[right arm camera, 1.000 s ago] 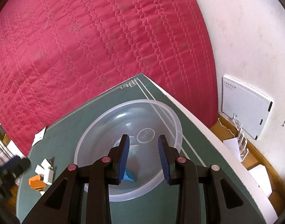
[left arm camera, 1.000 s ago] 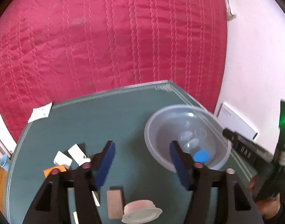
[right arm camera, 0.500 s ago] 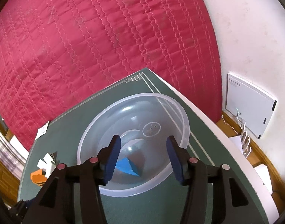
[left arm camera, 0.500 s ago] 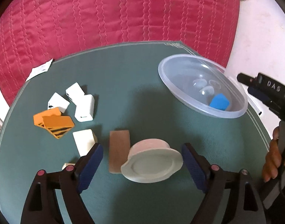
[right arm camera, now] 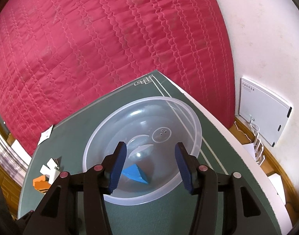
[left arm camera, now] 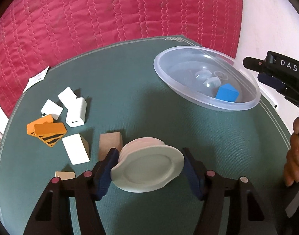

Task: Organize rigid objects
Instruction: 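Carry the white plate over the clear bowl and release it with the left gripper, then withdraw both grippers from the bowl back over the remaining blocks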

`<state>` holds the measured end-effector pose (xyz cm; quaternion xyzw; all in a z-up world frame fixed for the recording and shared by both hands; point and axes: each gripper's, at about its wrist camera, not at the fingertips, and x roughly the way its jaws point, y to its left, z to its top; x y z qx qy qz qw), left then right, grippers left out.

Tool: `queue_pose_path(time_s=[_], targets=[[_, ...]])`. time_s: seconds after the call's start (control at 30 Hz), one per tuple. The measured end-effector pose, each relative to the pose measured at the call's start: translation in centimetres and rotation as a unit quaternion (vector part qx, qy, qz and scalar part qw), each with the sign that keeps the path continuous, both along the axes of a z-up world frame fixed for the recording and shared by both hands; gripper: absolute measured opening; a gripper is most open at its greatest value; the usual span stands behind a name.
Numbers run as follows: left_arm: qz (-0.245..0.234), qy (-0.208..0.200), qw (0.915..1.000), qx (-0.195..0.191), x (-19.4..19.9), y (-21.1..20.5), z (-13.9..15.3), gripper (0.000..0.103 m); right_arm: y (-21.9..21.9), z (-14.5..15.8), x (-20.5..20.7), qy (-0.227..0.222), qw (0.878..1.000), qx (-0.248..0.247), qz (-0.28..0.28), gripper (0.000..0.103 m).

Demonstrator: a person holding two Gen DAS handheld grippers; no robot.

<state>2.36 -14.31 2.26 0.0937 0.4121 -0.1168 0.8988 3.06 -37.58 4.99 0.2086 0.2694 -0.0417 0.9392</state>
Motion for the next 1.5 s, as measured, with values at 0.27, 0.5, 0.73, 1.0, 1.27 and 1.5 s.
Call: queue_pose_path(time_s=[0.27, 0.5, 0.73, 1.0, 1.27, 1.5], targets=[[-0.009, -0.038, 0.9992, -0.011, 0.6, -1.0, 3.1, 0.067, -0.6, 0.3, -0.5, -0.009, 1.000, 0.005, -0.026, 0.053], [-0.035, -0.077, 0.9959, -0.034, 2.9, -4.9, 6.0, 0.067, -2.2, 0.4, -0.9, -0.012, 0.997, 0.016, -0.071, 0.053], [-0.053, -0.067, 0.9953, -0.046, 5.1, -7.4, 5.2, 0.068, -2.9, 0.4, -1.0, -0.014, 0.996, 0.020, -0.087, 0.053], [-0.034, -0.084, 0.9944, -0.056, 6.3, -7.4, 5.2, 0.086, -2.8, 0.3, -0.9, -0.012, 0.996, 0.018, -0.084, 0.053], [0.000, -0.088, 0.9951, -0.045, 6.1, -5.7, 5.3, 0.091, -2.6, 0.2, -0.7, -0.011, 0.997, 0.017, -0.076, 0.053], [0.014, -0.095, 0.9951, -0.026, 5.4, -5.2, 5.1, 0.096, -2.1, 0.1, -0.6, -0.008, 0.998, 0.014, -0.061, 0.053]])
